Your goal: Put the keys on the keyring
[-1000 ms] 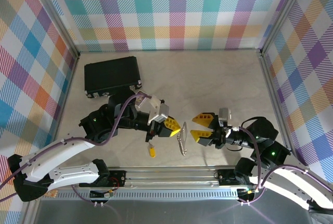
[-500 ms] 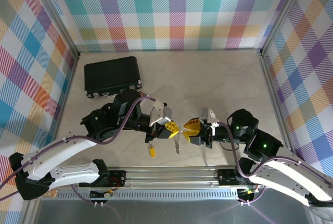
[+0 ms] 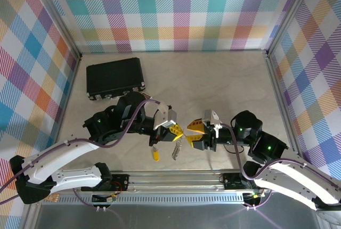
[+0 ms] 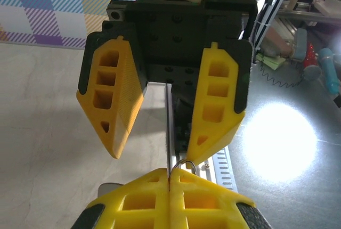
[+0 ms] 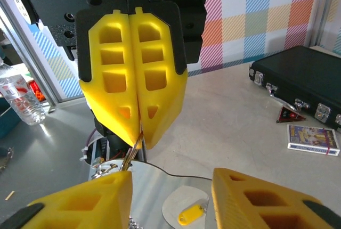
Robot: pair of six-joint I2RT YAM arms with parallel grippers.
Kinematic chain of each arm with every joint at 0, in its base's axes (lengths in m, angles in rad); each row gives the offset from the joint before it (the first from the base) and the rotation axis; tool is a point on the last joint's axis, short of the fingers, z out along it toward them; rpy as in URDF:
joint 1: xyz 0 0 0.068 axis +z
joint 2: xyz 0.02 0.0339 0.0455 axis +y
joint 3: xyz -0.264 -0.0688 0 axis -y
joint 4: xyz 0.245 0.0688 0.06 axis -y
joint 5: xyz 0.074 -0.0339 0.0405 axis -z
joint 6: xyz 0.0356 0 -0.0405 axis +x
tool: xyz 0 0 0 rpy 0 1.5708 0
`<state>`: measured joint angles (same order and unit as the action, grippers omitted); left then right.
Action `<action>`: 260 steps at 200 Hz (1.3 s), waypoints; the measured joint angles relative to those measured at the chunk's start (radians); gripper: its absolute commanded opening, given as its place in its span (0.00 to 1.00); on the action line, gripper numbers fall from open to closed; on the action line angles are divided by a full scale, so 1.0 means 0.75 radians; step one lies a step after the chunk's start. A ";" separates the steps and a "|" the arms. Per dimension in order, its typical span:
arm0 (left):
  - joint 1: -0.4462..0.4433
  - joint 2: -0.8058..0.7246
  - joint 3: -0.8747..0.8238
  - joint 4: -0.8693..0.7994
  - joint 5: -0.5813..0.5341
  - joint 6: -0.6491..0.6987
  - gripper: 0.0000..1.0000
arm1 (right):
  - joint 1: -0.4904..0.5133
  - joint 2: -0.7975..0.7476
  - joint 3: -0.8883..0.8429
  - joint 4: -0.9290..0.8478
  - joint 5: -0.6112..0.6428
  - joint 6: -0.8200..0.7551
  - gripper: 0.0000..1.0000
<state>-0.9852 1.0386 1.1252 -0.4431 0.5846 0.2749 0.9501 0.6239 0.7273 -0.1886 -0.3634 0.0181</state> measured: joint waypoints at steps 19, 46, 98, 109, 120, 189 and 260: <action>-0.003 0.001 -0.001 -0.001 -0.040 0.005 0.00 | 0.001 -0.005 0.000 0.019 -0.009 0.001 0.45; -0.003 0.001 -0.001 0.001 -0.072 0.005 0.00 | 0.001 -0.008 0.000 0.039 -0.016 0.004 0.45; -0.004 0.001 -0.001 0.001 -0.074 0.005 0.00 | 0.001 0.007 -0.008 0.054 -0.005 0.008 0.37; -0.004 0.001 -0.001 0.001 -0.074 0.005 0.00 | 0.001 0.019 -0.008 0.061 0.003 0.011 0.34; -0.004 0.001 -0.001 0.001 -0.074 0.005 0.00 | 0.001 0.031 -0.009 0.070 0.011 0.013 0.31; -0.005 0.001 -0.001 0.000 -0.087 0.005 0.00 | 0.002 0.079 -0.011 0.101 0.015 0.025 0.10; -0.008 -0.026 -0.045 0.060 -0.106 -0.021 0.31 | 0.004 0.068 -0.012 0.093 0.017 0.019 0.00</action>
<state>-0.9909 1.0191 1.0916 -0.3981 0.5049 0.2588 0.9531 0.6746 0.7185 -0.1188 -0.3504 0.0322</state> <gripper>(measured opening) 0.241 0.051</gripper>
